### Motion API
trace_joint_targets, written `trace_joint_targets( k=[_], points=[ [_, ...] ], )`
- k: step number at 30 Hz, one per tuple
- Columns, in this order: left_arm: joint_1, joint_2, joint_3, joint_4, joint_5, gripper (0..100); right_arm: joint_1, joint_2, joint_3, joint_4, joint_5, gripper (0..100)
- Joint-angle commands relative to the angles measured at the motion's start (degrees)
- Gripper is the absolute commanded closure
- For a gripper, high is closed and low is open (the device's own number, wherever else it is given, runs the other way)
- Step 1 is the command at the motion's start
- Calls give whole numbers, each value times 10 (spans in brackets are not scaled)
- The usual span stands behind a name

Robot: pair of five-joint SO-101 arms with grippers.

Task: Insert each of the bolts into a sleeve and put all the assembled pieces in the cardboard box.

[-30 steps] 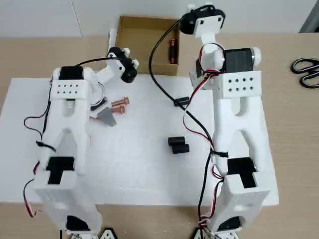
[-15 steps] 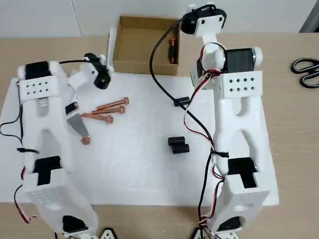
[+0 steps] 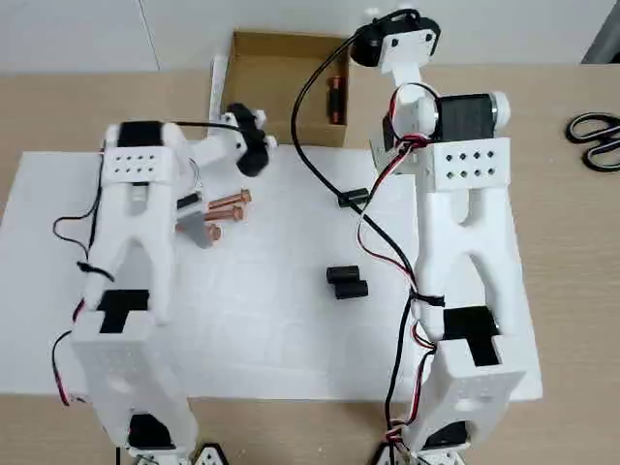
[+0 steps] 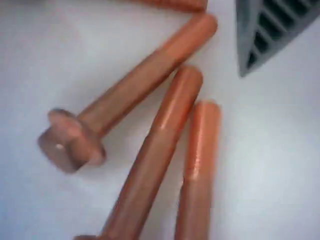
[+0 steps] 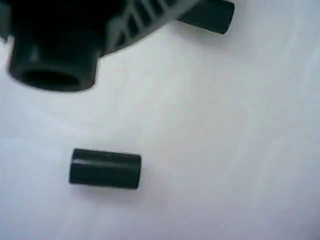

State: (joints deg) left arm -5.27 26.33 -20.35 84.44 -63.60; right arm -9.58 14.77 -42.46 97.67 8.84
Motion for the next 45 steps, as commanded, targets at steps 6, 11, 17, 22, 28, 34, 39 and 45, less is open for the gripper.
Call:
trace_joint_targets(
  k=[6, 11, 17, 22, 28, 34, 39, 45],
  points=[
    [-9, -1, -15, -32, -58, 644, 0, -36, -28, 7, 5, 995],
    [-10, 25, -16, -33, -83, 644, 0, -36, -28, 7, 5, 995],
    [-8, 61, -19, -36, -84, 721, 0, -36, -28, 7, 5, 995],
    [-5, 67, -16, -55, -83, 750, 0, -36, -28, 7, 5, 995],
    [-2, 68, -12, -51, -81, 750, 0, -36, -28, 7, 5, 995],
    [-2, 68, 27, -51, -81, 750, 0, -36, -28, 7, 5, 995],
    [-2, 68, 36, -52, -81, 750, 0, -36, -28, 7, 5, 995],
    [4, 92, 35, -51, -81, 773, 0, -36, -28, 7, 5, 995]
  ],
)
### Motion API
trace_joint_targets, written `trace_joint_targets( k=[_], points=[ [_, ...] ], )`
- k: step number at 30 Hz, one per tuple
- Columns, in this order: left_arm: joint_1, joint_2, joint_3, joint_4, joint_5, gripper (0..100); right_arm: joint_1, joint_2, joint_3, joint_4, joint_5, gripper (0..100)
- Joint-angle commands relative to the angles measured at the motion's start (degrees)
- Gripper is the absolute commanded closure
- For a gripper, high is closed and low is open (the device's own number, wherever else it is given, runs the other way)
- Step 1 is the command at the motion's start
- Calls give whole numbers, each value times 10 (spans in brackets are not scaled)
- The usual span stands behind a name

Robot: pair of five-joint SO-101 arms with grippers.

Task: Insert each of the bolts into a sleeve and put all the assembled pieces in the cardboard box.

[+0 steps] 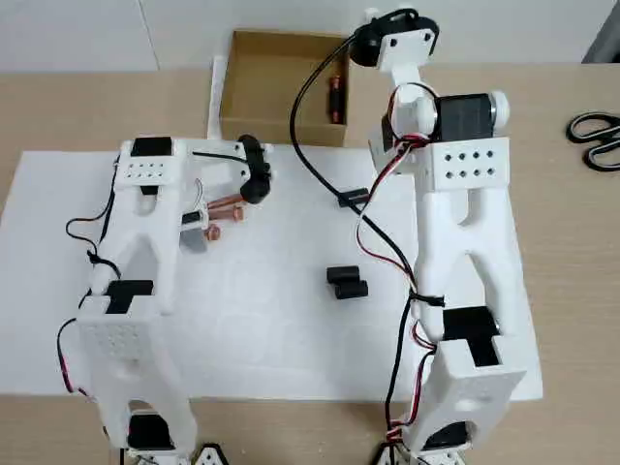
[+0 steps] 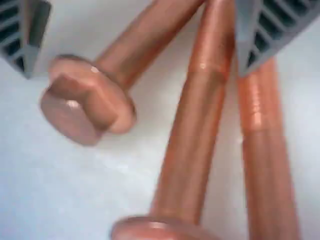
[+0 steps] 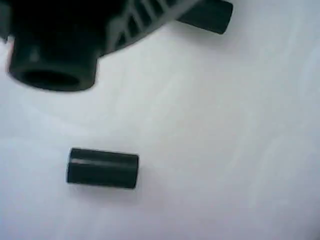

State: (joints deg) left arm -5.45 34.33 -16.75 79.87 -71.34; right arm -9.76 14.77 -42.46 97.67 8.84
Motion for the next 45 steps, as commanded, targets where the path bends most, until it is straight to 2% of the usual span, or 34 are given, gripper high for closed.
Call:
trace_joint_targets(
  k=[1, 5, 13, 17, 24, 34, 41, 43, 45],
  points=[
    [8, 23, -2, -4, -4, 795, 2, -36, -28, 7, 5, 995],
    [18, 45, -2, -3, -3, 875, 2, -36, -28, 7, 4, 995],
    [24, 44, -3, -1, 34, 882, 2, -36, -28, 7, 4, 995],
    [29, 44, -29, 42, 42, 882, 2, -36, -28, 7, 4, 995],
    [51, 44, -146, 127, 160, 882, 2, -36, -28, 7, 3, 995],
    [92, 44, -240, 182, 384, 882, 2, -39, -28, 7, 2, 995],
    [88, 47, -247, 185, 556, 882, 1, -40, -28, 7, 2, 995],
    [72, 48, -247, 202, 553, 878, 1, -40, -28, 7, 2, 995],
    [61, 48, -247, 203, 498, 878, 1, -40, -28, 7, 1, 995]
  ],
)
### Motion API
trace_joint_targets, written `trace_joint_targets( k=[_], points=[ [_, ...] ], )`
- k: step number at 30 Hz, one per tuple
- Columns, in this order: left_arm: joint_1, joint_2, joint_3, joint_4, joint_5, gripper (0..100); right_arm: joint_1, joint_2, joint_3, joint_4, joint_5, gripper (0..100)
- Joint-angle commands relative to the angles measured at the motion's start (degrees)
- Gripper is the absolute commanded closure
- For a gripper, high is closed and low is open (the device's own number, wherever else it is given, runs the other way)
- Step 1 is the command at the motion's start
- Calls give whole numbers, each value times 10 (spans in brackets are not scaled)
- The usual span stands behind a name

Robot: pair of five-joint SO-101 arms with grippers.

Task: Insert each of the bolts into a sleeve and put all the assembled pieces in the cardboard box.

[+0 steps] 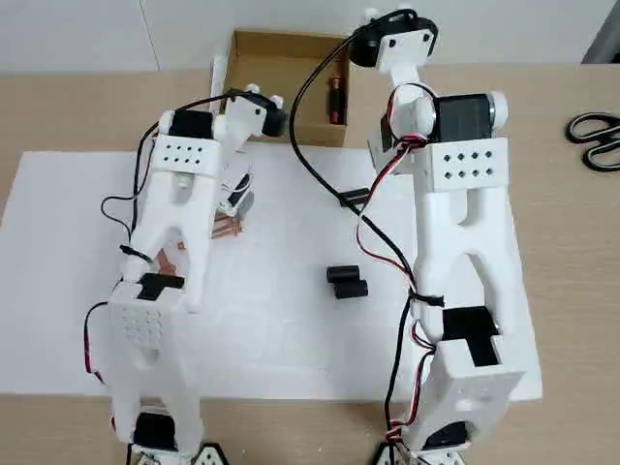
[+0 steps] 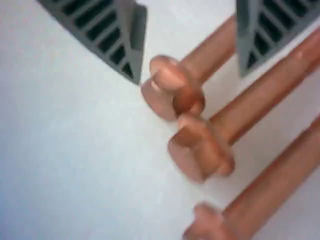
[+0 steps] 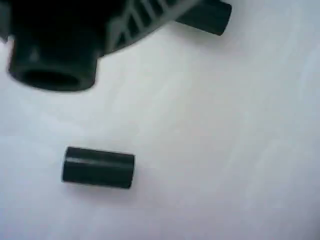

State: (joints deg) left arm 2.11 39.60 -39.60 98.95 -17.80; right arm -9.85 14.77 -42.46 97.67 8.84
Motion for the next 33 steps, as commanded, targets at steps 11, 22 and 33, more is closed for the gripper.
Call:
trace_joint_targets(
  k=[11, 22, 33],
  points=[
    [-31, -3, 15, -5, -312, 877, -18, -40, -28, 6, 2, 995],
    [-28, 2, 71, -20, -333, 877, -18, -39, -28, 5, 2, 995],
    [-5, 76, 57, -39, -331, 880, -18, -37, -28, 3, 3, 995]
  ],
)
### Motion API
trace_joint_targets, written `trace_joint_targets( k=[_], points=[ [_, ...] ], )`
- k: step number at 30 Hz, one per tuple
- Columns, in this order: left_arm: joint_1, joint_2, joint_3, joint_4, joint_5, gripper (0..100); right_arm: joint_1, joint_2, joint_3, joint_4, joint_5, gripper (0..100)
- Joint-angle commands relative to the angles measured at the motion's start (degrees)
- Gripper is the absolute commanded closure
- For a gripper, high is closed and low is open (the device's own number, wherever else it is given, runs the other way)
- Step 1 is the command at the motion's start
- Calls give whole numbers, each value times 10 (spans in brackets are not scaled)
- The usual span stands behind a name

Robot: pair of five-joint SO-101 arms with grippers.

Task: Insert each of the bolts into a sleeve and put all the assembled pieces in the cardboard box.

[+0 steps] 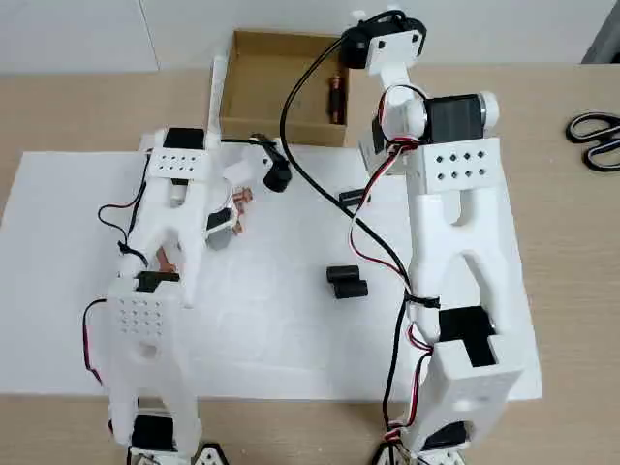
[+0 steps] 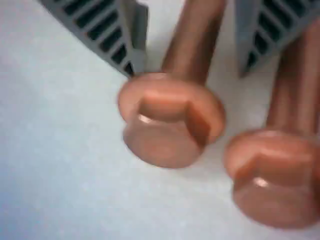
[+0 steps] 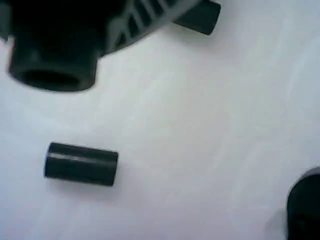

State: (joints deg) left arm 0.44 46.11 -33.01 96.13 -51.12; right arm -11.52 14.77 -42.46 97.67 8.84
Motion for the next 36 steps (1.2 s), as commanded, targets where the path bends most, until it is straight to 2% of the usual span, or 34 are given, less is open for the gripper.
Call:
trace_joint_targets(
  k=[1, 4, 8, 12, 17, 27, 36],
  points=[
    [12, 11, -15, -11, 4, 881, -1, -37, -28, 3, 3, 995],
    [14, 7, -28, -11, 42, 901, -1, -37, -28, 3, 3, 995],
    [28, 9, -37, 9, 51, 994, -1, -37, -28, 3, 4, 995],
    [49, 10, -36, 32, 57, 994, -1, -37, -28, 3, 4, 995],
    [62, -2, -50, 40, 127, 994, -1, -37, -28, 3, 4, 995],
    [62, -85, -7, 42, 338, 994, 0, -36, -28, 3, 4, 995],
    [59, -88, 8, 42, 447, 989, -1, -36, -28, 2, 4, 995]
  ],
)
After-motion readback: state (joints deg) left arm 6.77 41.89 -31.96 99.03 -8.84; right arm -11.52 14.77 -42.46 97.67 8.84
